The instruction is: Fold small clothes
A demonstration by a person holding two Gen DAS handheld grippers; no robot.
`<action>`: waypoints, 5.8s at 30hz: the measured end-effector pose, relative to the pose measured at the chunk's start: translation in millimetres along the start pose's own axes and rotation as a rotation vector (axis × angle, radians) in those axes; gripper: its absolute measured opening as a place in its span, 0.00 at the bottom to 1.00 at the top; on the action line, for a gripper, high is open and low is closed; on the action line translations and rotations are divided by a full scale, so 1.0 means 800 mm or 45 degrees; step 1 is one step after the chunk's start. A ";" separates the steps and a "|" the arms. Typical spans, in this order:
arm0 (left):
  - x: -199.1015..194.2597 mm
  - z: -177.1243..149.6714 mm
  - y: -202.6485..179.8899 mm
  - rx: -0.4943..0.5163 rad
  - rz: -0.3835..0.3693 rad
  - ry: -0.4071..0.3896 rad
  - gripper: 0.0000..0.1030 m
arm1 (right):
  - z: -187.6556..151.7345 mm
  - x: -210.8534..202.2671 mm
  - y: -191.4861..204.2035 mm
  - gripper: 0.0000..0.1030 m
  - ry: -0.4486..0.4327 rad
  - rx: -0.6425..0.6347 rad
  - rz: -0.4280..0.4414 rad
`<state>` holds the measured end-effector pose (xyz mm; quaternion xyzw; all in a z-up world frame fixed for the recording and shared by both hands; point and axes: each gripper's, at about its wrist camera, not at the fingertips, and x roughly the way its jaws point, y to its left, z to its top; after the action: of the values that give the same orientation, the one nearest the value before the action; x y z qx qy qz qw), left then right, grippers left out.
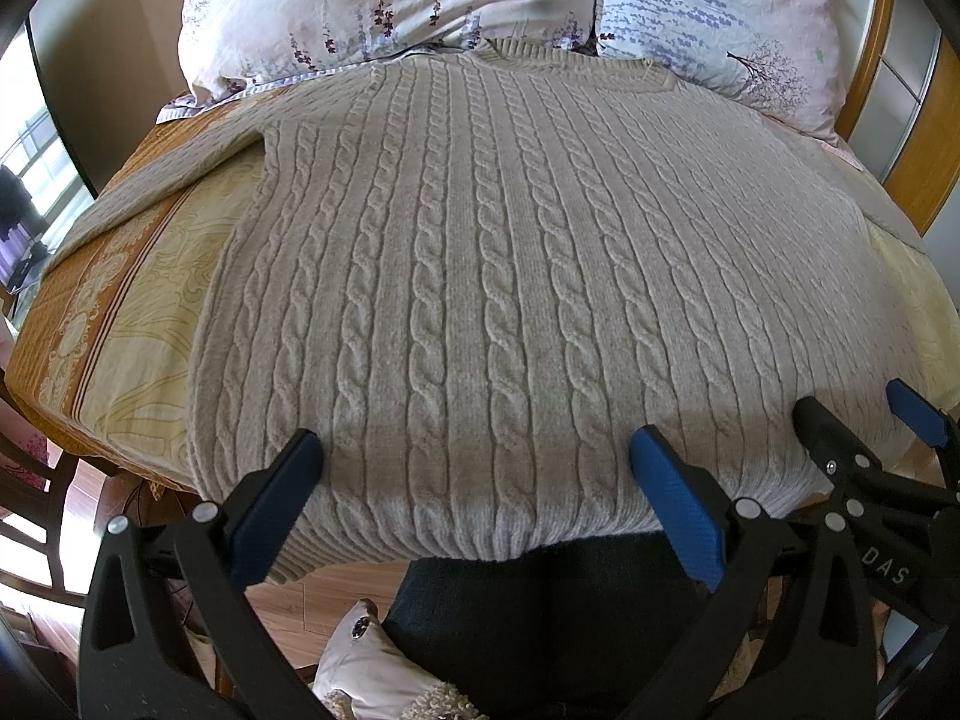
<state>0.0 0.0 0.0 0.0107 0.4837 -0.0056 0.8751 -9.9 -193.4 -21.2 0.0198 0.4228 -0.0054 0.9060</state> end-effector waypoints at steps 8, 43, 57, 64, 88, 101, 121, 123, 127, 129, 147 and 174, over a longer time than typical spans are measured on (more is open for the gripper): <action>0.000 0.000 0.000 0.000 0.000 0.001 0.98 | 0.000 0.000 0.000 0.99 0.000 0.000 0.000; 0.002 0.005 -0.002 0.029 0.000 -0.006 0.98 | 0.000 -0.003 0.000 0.99 -0.105 -0.043 0.049; 0.015 0.063 0.001 0.076 -0.179 -0.105 0.98 | 0.099 -0.010 -0.124 0.88 -0.213 0.298 0.188; 0.022 0.108 0.005 0.122 -0.178 -0.163 0.98 | 0.166 0.044 -0.260 0.61 -0.076 0.826 0.231; 0.071 0.205 0.042 0.037 -0.318 -0.091 0.98 | 0.167 0.107 -0.421 0.25 -0.175 1.337 0.118; 0.076 0.223 0.067 -0.076 -0.388 -0.150 0.98 | 0.204 0.072 -0.386 0.10 -0.367 1.117 0.106; 0.068 0.229 0.064 -0.042 -0.421 -0.193 0.98 | 0.211 0.109 -0.099 0.11 -0.072 0.385 0.577; 0.068 0.229 0.066 -0.057 -0.456 -0.189 0.98 | 0.207 0.112 -0.105 0.14 -0.050 0.431 0.593; 0.070 0.230 0.071 -0.091 -0.530 -0.169 0.98 | 0.208 0.105 -0.141 0.57 -0.066 0.632 0.672; 0.070 0.232 0.071 -0.103 -0.557 -0.158 0.98 | 0.207 0.104 -0.161 0.57 -0.100 0.734 0.657; 0.074 0.237 0.106 -0.256 -0.688 -0.151 0.98 | 0.268 0.059 -0.169 0.10 -0.330 0.699 0.232; 0.159 0.246 0.129 -0.689 -0.794 0.159 0.57 | 0.162 0.107 -0.194 0.46 -0.012 1.230 0.549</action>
<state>236.1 98.8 -1.4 -0.3664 0.4999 -0.1422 0.7718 140.4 -353.2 -8.5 0.5215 0.3545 -0.0133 0.7760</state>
